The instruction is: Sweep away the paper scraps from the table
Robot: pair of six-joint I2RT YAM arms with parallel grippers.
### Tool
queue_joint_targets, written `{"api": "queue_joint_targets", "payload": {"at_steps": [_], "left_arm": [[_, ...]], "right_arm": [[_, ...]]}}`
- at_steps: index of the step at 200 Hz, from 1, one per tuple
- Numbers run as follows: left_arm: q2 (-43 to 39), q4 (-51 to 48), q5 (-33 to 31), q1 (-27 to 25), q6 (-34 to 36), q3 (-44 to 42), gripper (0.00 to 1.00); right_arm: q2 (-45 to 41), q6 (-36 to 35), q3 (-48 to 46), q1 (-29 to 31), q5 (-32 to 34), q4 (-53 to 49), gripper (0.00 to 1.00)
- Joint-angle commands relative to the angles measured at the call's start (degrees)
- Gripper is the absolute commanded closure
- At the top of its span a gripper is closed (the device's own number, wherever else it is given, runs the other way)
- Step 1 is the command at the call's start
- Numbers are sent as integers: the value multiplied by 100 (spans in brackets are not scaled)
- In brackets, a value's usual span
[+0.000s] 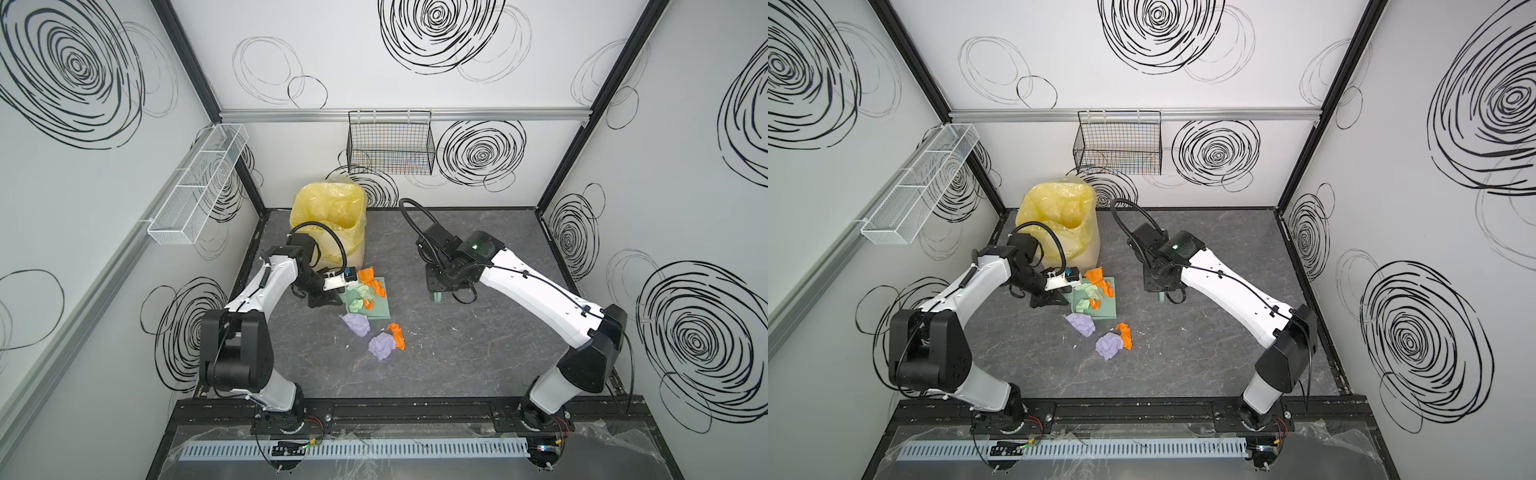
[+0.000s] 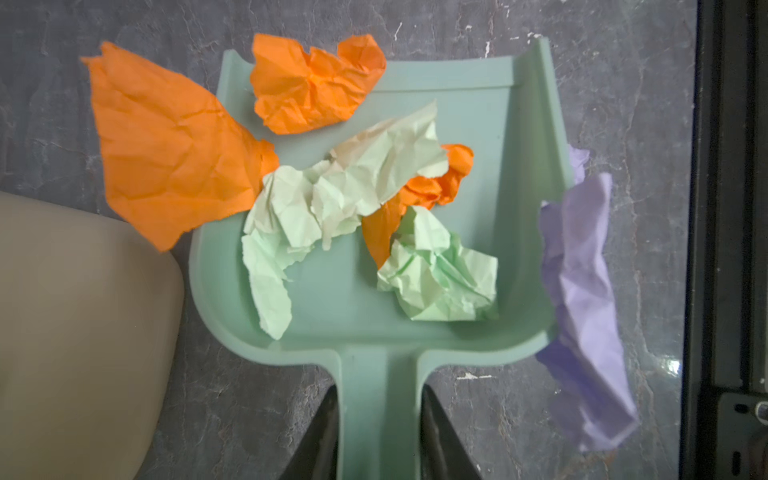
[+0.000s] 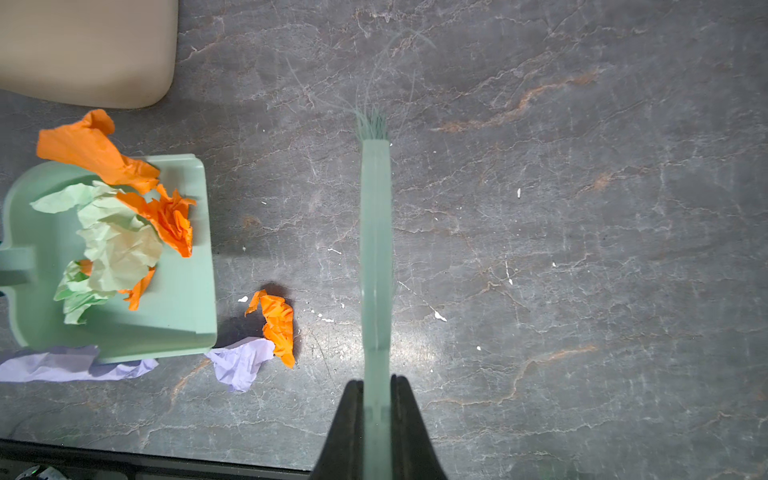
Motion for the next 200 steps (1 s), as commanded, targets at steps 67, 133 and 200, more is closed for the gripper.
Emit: {"api": "queue_joint_targets", "payload": {"at_steps": [67, 133, 200], "left_arm": [[-474, -1825, 107, 40, 541, 1455, 100], [-665, -2352, 195, -63, 557, 2140, 100], [-755, -2367, -60, -259, 452, 2395, 100]], "right_arm": [[-286, -2, -430, -74, -15, 375, 100], [-371, -38, -552, -96, -51, 459, 100], [-407, -68, -728, -110, -125, 643, 100]]}}
